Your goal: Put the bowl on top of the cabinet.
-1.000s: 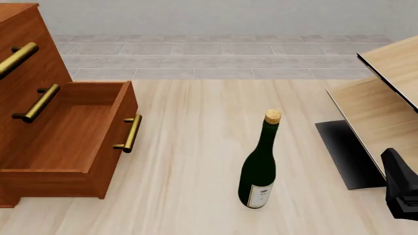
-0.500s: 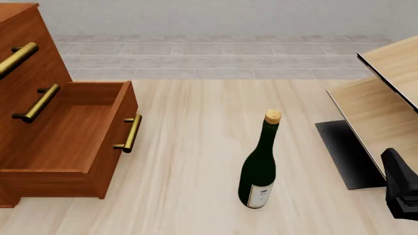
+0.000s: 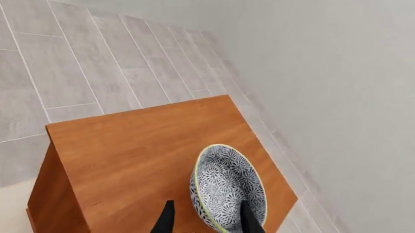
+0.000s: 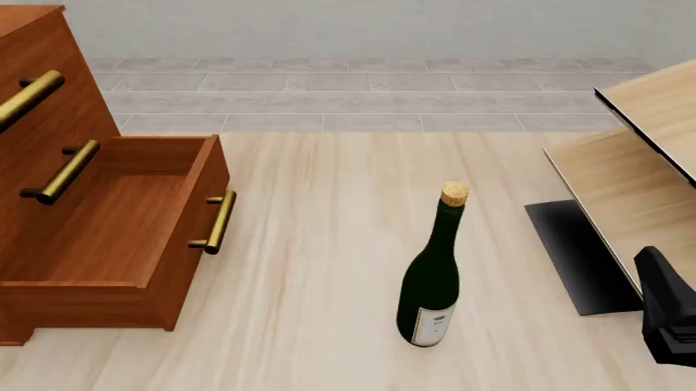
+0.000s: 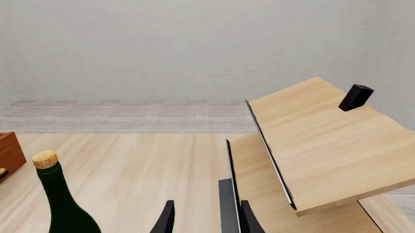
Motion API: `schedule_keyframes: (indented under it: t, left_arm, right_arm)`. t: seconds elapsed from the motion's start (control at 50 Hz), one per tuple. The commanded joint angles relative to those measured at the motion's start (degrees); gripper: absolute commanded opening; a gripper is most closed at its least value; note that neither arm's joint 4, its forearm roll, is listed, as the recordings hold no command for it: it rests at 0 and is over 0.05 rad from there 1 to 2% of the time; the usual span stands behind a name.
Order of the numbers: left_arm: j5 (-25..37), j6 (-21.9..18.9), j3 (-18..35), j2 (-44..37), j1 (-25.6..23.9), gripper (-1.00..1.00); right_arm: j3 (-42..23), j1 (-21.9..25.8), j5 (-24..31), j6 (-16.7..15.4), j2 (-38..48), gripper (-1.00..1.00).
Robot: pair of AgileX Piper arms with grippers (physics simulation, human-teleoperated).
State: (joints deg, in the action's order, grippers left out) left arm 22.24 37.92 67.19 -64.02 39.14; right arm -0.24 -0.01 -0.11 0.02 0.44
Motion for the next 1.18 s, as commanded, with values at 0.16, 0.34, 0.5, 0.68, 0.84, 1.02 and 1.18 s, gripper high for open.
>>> schedule_keyframes:
  t: [0.16, 0.34, 0.5, 0.68, 0.84, 1.02, 1.18]
  left_arm:
    - [-0.17, 0.21, 0.87, 4.00, -0.42, 1.00]
    - [0.33, 0.28, 1.38, 4.94, -0.76, 1.00]
    - [0.34, -0.02, 2.09, 6.31, -1.28, 1.00]
    - [-0.40, -0.40, 2.69, 8.58, -0.93, 1.00]
    - [-0.99, -2.17, 3.18, 11.44, -4.98, 1.00]
    - [-1.90, -1.80, 2.48, 13.14, -6.10, 1.00]
    - [-2.20, -1.63, 1.74, 14.10, -7.53, 1.00]
  right_arm:
    - [0.00, 0.00, 0.00, 0.00, 0.00, 1.00]
    - [0.00, 0.01, 0.00, -0.01, 0.01, 1.00]
    - [0.00, 0.00, 0.00, 0.00, 0.00, 1.00]
    - [0.00, 0.00, 0.00, 0.00, 0.00, 1.00]
    - [0.00, -0.01, 0.00, 0.01, -0.01, 1.00]
    - [0.00, 0.00, 0.00, 0.01, -0.01, 1.00]
    - [0.00, 0.00, 0.00, 0.00, -0.01, 1.00]
